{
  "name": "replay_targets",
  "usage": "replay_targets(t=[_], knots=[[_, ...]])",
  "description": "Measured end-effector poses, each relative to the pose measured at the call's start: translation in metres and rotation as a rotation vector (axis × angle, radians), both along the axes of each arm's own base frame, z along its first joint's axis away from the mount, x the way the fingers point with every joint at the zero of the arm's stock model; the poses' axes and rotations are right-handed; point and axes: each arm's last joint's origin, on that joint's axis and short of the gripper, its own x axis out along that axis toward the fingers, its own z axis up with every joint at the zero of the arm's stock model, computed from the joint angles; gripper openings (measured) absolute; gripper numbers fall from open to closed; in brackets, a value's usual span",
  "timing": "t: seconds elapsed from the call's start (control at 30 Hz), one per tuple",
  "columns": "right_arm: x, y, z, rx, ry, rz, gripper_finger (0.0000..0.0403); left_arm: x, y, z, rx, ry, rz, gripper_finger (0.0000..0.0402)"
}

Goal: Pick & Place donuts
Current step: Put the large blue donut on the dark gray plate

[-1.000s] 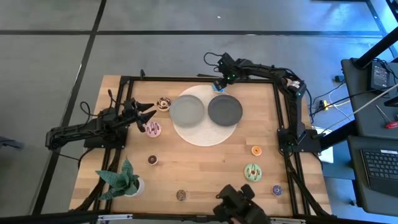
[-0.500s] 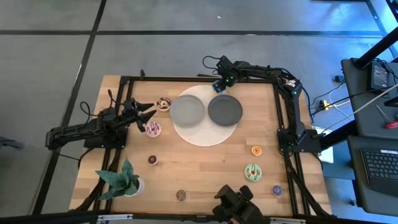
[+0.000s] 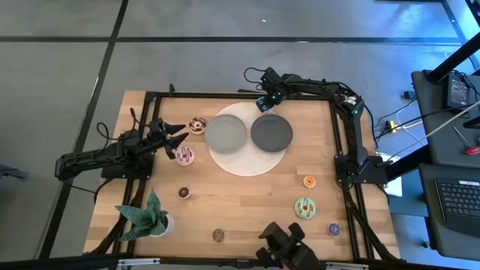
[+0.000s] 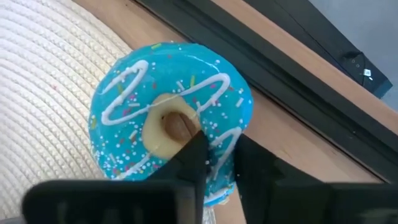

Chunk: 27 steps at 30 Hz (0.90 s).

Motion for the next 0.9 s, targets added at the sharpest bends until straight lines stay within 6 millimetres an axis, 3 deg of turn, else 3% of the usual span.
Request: replay_targets(t=[0.17,0.33,0.5,0.67,0.9], knots=[[-0.001,0.001,0.014,-0.021,-0.012,0.027,0.0050,0.000,0.000,0.000,0.000,0.000,0.000,0.0204],[0.000,0.002,0.050,-0.061,-0.050,0.120,0.0056,0.000,0.000,0.000,0.000,0.000,0.003,0.0204],[-0.001,0.021,0.080,0.021,0.009,0.193,0.0068,0.000,0.000,0.000,0.000,0.000,0.004,0.0204],[-0.003,0.050,0.069,0.159,0.154,0.261,0.0074,0.000,0.000,0.000,0.000,0.000,0.004,0.0204],[0.006,0.075,0.042,0.191,0.168,0.366,0.0075,0.000,0.000,0.000,0.000,0.000,0.004,0.0204]])
